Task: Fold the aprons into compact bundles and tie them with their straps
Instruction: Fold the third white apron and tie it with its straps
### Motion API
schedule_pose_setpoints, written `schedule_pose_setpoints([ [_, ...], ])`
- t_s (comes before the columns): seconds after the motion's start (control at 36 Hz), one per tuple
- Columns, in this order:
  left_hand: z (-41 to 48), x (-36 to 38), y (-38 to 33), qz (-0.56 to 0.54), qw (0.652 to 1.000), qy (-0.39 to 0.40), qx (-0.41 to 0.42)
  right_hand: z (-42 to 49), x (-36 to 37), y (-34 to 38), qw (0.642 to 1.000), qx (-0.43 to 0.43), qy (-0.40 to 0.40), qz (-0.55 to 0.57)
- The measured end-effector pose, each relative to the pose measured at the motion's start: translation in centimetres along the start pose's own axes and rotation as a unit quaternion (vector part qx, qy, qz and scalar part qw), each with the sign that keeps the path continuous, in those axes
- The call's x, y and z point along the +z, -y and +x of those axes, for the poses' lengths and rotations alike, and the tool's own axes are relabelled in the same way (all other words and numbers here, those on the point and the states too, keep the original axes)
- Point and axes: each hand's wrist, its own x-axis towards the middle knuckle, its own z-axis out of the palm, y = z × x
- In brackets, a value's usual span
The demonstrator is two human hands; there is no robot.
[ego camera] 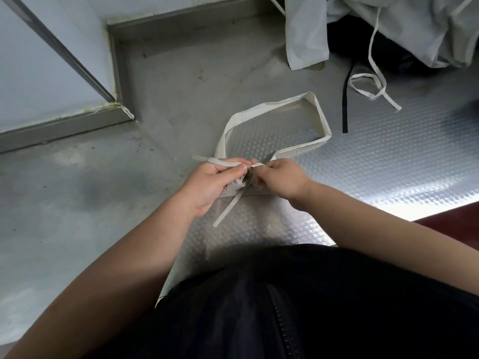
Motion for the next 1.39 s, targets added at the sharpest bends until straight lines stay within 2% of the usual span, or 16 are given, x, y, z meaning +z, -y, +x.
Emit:
schedule_pose_setpoints([
  [0.06, -0.1, 0.0, 0.2, -0.003, 1.0, -0.01, 0.004, 0.0, -0.4, 0.1, 0.994, -0.004, 0.064, 0.084],
  [0.17, 0.0, 0.0, 0.4, -0.012, 0.999, -0.035, -0.007, -0.4, -1.9, 0.5, 0.951, 0.003, 0.159, 0.264],
  [0.22, 0.0, 0.2, 0.4, -0.023, 0.998, -0.048, -0.013, -0.5, -1.5, 0.2, 0.949, -0.008, 0.126, 0.287],
  [0.31, -0.2, 0.4, 0.4, -0.053, 0.995, -0.082, -0.003, -0.3, -0.5, -1.3, 0.964, -0.033, 0.024, 0.263],
  [0.39, -0.5, 0.7, 1.1, -0.058, 0.982, -0.175, 0.029, -0.5, -0.2, -2.7, 0.975, -0.063, -0.046, 0.207],
  [0.47, -0.9, 1.3, 2.5, 0.005, 0.96, -0.271, 0.068, -0.9, -0.1, -3.4, 0.979, -0.093, -0.123, 0.13],
  [0.53, -1.3, 1.9, 3.1, 0.045, 0.948, -0.305, 0.081, -1.2, 0.2, -3.6, 0.976, -0.103, -0.174, 0.08],
  [0.58, -1.6, 2.4, 3.3, 0.068, 0.939, -0.326, 0.091, -1.4, 0.5, -3.9, 0.97, -0.103, -0.206, 0.08],
  [0.75, -1.6, 1.9, 3.4, 0.186, 0.922, -0.311, 0.134, -1.5, 1.0, -4.7, 0.952, -0.088, -0.238, 0.17],
  [0.86, -1.6, 1.5, 3.5, 0.222, 0.922, -0.292, 0.124, -1.2, 0.1, -4.4, 0.932, -0.025, -0.197, 0.302],
  [0.92, -1.5, 1.2, 3.4, 0.226, 0.925, -0.283, 0.118, -1.1, -0.7, -3.9, 0.931, 0.0, -0.158, 0.33],
  [0.97, -1.5, 1.0, 3.3, 0.223, 0.927, -0.279, 0.114, -1.0, -1.1, -3.8, 0.949, -0.007, -0.142, 0.28],
  [1.08, -1.7, 1.2, 3.0, 0.212, 0.928, -0.287, 0.103, -1.6, -1.0, -3.5, 0.987, -0.055, -0.108, 0.11],
  [1.25, -1.8, 1.2, 2.9, 0.274, 0.907, -0.303, 0.104, -1.8, -1.5, -3.3, 0.982, -0.113, -0.104, -0.106],
  [1.31, -1.9, 1.3, 2.9, 0.309, 0.891, -0.313, 0.113, -1.8, -1.5, -3.3, 0.979, -0.117, -0.107, -0.128],
  [1.39, -2.1, 1.6, 2.8, 0.308, 0.89, -0.316, 0.117, -1.9, -1.5, -3.5, 0.982, -0.112, -0.102, -0.116],
])
